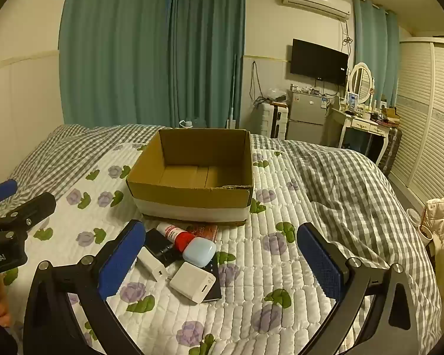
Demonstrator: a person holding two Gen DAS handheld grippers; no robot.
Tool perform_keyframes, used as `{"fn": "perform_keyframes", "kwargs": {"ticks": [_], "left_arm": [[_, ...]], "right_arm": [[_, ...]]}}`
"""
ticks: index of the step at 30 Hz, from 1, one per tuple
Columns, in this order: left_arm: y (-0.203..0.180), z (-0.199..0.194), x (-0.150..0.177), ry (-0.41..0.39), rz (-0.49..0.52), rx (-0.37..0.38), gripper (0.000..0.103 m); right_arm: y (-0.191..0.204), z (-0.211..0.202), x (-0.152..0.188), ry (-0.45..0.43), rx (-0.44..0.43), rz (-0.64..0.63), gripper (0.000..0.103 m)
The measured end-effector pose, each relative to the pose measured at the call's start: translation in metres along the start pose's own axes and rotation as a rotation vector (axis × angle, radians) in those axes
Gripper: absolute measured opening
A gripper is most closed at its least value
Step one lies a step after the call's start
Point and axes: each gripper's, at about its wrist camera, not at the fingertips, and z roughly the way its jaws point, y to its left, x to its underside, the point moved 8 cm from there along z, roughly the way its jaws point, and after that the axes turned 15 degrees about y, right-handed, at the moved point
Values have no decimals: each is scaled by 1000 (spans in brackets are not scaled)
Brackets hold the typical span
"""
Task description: Organize rigid objects
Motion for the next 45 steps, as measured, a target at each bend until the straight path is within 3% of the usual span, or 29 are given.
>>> {"fn": "perform_keyframes", "kwargs": {"ticks": [5,45], "left_arm": [[0,0,0,-11,6,-33,103],[4,0,-2,-3,-1,-19,103]], "right_arm": [[0,1,1,5,1,-4,103],[3,4,7,14,6,-13,103]]}}
